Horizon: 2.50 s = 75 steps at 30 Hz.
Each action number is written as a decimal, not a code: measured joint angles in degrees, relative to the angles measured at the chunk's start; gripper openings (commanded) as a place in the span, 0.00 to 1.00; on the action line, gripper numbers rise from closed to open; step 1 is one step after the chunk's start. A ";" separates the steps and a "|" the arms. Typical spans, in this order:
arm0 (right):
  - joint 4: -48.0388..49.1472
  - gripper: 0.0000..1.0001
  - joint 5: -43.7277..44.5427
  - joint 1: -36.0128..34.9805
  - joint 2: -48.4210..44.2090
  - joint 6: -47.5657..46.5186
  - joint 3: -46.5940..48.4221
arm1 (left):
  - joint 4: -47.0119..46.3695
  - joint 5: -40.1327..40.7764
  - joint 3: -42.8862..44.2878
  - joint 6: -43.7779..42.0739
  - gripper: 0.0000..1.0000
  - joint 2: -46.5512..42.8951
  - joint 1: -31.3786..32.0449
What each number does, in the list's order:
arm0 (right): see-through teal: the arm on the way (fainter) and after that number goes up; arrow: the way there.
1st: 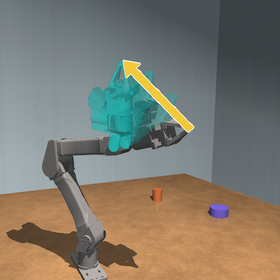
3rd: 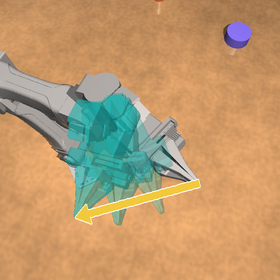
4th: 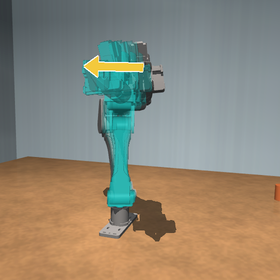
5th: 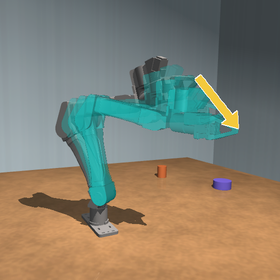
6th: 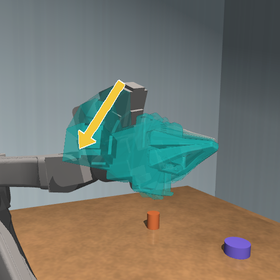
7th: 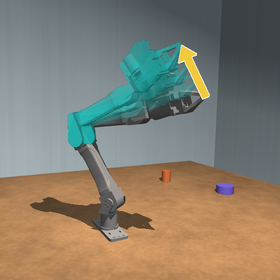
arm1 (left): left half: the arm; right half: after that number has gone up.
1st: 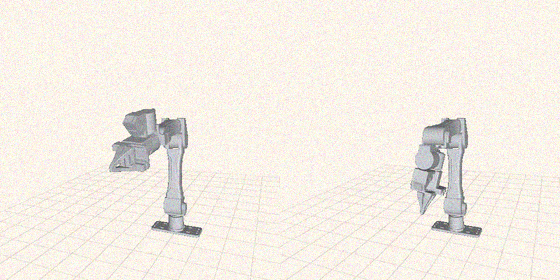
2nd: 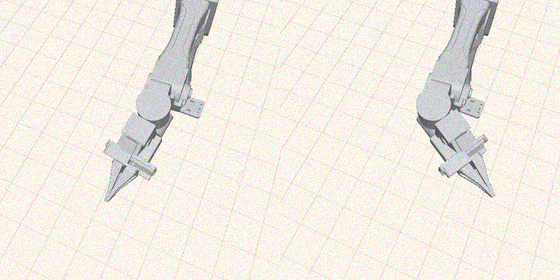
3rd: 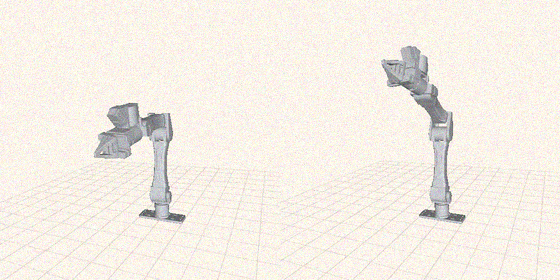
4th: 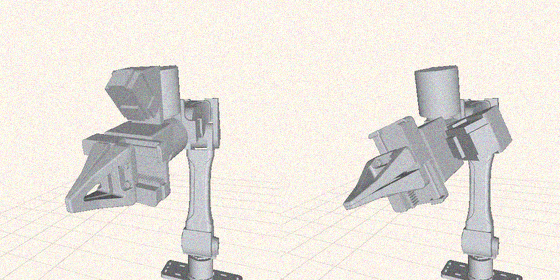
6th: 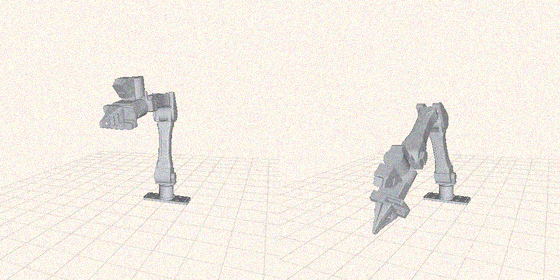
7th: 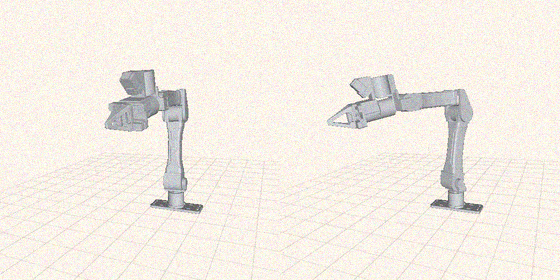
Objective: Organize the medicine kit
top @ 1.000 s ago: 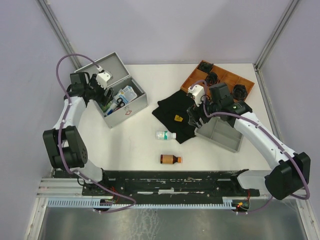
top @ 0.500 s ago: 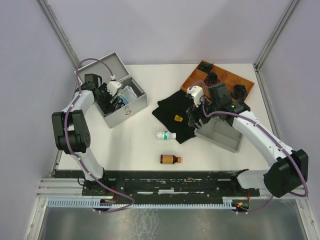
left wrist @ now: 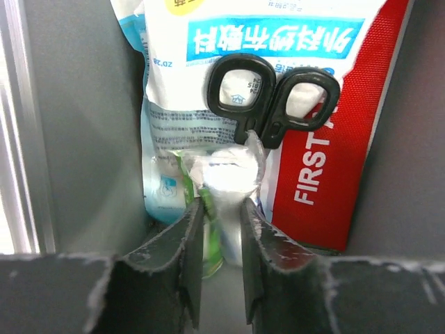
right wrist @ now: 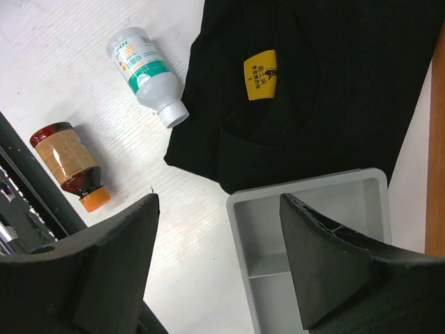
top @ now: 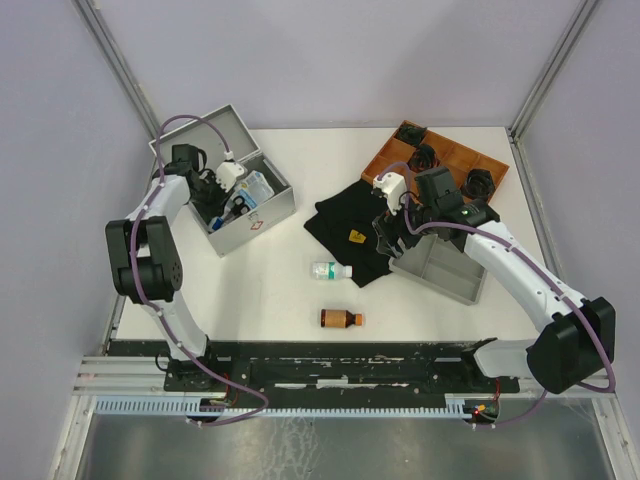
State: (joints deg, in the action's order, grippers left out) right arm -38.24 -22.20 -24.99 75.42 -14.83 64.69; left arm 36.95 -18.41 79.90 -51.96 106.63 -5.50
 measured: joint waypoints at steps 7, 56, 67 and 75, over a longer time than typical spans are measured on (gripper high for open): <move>-0.20 0.78 -0.02 0.00 0.20 0.00 0.02 | 0.68 -0.35 0.04 0.02 0.21 -3.93 0.00; -6.62 0.51 14.82 -5.38 11.80 -17.49 -8.11 | -15.23 -24.00 -19.87 19.65 0.03 -41.22 5.90; -5.51 0.13 18.86 -12.76 11.08 -15.98 -11.06 | -15.23 -24.22 -21.16 20.26 0.03 -44.19 6.01; -6.78 0.07 19.82 -21.35 9.79 -13.70 -11.37 | -15.23 -24.20 -21.24 20.44 0.03 -45.35 6.08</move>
State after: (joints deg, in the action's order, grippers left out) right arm -45.01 -2.37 -46.35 85.21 -28.53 53.32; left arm 21.71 -42.61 58.65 -31.53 61.28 0.58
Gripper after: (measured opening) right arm 0.158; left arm 0.034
